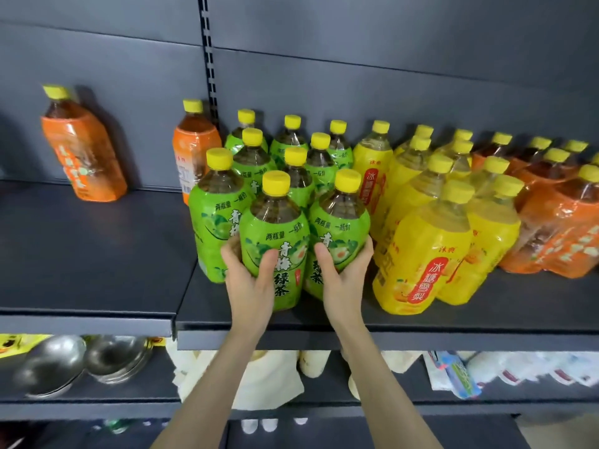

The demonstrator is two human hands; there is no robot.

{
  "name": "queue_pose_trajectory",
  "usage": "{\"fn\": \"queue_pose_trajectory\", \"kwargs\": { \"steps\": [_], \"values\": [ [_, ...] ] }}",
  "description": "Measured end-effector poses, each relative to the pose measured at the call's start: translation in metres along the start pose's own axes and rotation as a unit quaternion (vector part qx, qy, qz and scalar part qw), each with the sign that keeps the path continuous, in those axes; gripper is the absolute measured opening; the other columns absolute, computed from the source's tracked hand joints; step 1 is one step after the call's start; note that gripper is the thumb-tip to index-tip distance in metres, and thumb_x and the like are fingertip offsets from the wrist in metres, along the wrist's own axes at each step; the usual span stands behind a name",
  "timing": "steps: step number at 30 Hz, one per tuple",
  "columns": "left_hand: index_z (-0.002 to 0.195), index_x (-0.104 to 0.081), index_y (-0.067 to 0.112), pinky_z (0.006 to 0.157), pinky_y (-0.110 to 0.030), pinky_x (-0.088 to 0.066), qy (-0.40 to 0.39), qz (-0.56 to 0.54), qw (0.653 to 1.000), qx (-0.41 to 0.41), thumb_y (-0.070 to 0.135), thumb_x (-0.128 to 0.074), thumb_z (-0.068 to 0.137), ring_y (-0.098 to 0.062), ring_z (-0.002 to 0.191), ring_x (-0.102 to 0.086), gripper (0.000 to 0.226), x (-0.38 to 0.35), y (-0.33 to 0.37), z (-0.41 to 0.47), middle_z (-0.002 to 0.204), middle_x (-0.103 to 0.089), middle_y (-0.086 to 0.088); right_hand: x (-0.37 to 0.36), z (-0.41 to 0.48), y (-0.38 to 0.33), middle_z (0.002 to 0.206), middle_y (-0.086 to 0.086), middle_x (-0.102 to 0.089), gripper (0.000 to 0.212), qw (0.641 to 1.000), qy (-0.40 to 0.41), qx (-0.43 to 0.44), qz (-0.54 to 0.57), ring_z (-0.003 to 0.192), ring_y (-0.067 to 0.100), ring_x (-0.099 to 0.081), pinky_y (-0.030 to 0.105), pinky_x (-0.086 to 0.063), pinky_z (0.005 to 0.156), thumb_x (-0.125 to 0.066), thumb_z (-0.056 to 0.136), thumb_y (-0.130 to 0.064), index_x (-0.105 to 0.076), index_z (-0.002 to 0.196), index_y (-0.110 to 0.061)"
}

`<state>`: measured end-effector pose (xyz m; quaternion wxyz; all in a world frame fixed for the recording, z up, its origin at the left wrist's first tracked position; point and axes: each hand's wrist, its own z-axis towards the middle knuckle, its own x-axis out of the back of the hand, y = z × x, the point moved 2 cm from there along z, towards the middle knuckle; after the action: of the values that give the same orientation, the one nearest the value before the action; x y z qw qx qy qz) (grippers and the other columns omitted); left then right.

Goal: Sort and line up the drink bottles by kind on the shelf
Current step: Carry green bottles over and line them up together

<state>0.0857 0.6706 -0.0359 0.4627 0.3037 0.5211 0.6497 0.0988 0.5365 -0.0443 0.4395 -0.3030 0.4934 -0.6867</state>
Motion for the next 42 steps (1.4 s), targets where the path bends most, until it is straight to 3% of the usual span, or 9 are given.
{"fn": "queue_pose_trajectory", "kwargs": {
  "steps": [6, 10, 14, 17, 21, 24, 27, 33, 42],
  "values": [
    [0.116, -0.037, 0.029, 0.092, -0.045, -0.049, -0.007, 0.031, 0.999, -0.025, 0.054, -0.052, 0.076, -0.019, 0.11, -0.057, 0.049, -0.002, -0.001, 0.001, 0.118, -0.059, -0.001, -0.005, 0.012, 0.003, 0.135, -0.008, -0.047, 0.071, 1.0, -0.015, -0.001, -0.006, 0.127, 0.012, -0.047, 0.045, -0.042, 0.106, -0.07, 0.072, -0.058, -0.028, 0.128, -0.054],
    [0.109, -0.036, 0.044, 0.092, -0.047, -0.049, -0.011, 0.062, 0.998, -0.025, 0.063, -0.051, 0.076, -0.021, 0.109, -0.058, 0.041, 0.002, 0.0, -0.002, 0.117, -0.061, -0.002, 0.0, 0.007, 0.002, 0.146, -0.007, -0.04, 0.095, 0.998, -0.041, -0.018, -0.042, 0.134, 0.011, -0.039, 0.045, -0.037, 0.111, -0.063, 0.074, -0.067, -0.017, 0.149, -0.031],
    [0.131, -0.047, 0.019, 0.099, -0.044, -0.045, -0.016, 0.119, 0.993, -0.018, 0.079, -0.046, 0.072, -0.015, 0.119, -0.051, 0.084, 0.01, 0.003, -0.006, 0.126, -0.056, 0.002, 0.012, -0.006, -0.003, 0.155, -0.003, -0.029, 0.086, 0.992, -0.058, -0.041, -0.107, 0.141, 0.012, -0.029, 0.044, -0.03, 0.115, -0.057, 0.088, -0.053, -0.01, 0.154, -0.022],
    [0.142, -0.039, 0.025, 0.102, -0.043, -0.044, -0.045, 0.16, 0.986, 0.012, 0.084, -0.045, 0.07, -0.013, 0.125, -0.048, 0.094, 0.023, 0.002, -0.008, 0.135, -0.052, 0.006, 0.023, -0.02, -0.007, 0.143, -0.004, -0.044, 0.062, 0.99, -0.033, -0.018, -0.134, 0.131, 0.013, -0.042, 0.043, -0.039, 0.109, -0.058, 0.093, -0.039, -0.033, 0.146, -0.018],
    [0.132, -0.054, 0.02, 0.093, -0.036, -0.051, -0.089, 0.185, 0.979, 0.003, 0.062, -0.058, 0.082, -0.012, 0.109, -0.062, 0.065, 0.042, 0.002, -0.017, 0.118, -0.066, 0.006, 0.029, -0.044, -0.02, 0.12, -0.003, -0.06, 0.029, 0.991, -0.027, 0.037, -0.127, 0.113, 0.013, -0.057, 0.036, -0.049, 0.096, -0.058, 0.091, -0.031, -0.062, 0.116, -0.016],
    [0.107, -0.068, 0.012, 0.084, -0.027, -0.053, -0.067, 0.201, 0.977, -0.017, 0.032, -0.063, 0.088, -0.01, 0.092, -0.068, 0.028, 0.061, 0.012, -0.021, 0.093, -0.071, 0.007, 0.023, -0.055, -0.038, 0.103, -0.002, -0.067, 0.013, 0.988, -0.049, 0.065, -0.13, 0.097, 0.001, -0.061, 0.017, -0.05, 0.083, -0.062, 0.092, -0.019, -0.066, 0.104, -0.018],
    [0.091, -0.069, 0.017, 0.077, -0.016, -0.05, -0.04, 0.206, 0.976, -0.059, 0.025, -0.063, 0.089, 0.0, 0.08, -0.067, 0.01, 0.088, 0.029, -0.012, 0.081, -0.07, 0.014, 0.005, -0.062, -0.06, 0.092, -0.012, -0.066, 0.011, 0.988, -0.067, 0.081, -0.113, 0.09, -0.006, -0.061, 0.006, -0.045, 0.075, -0.063, 0.091, -0.015, -0.065, 0.098, -0.024],
    [0.084, -0.064, 0.033, 0.075, -0.009, -0.046, 0.003, 0.154, 0.984, -0.092, 0.023, -0.062, 0.09, 0.004, 0.081, -0.064, 0.012, 0.172, 0.05, 0.02, 0.085, -0.069, 0.021, -0.074, -0.087, -0.082, 0.091, -0.008, -0.069, 0.022, 0.986, -0.082, 0.111, -0.088, 0.088, 0.0, -0.063, 0.014, -0.049, 0.077, -0.057, 0.087, -0.029, -0.069, 0.098, -0.015],
    [0.094, -0.066, 0.021, 0.076, -0.01, -0.047, -0.029, 0.154, 0.986, -0.061, 0.023, -0.062, 0.088, 0.003, 0.086, -0.064, 0.007, 0.301, 0.027, 0.089, 0.086, -0.069, 0.014, -0.226, -0.136, -0.079, 0.09, -0.009, -0.07, 0.008, 0.996, -0.092, 0.021, -0.007, 0.086, -0.003, -0.063, 0.006, -0.044, 0.074, -0.062, 0.091, -0.016, -0.069, 0.095, -0.015]
  ]
}}
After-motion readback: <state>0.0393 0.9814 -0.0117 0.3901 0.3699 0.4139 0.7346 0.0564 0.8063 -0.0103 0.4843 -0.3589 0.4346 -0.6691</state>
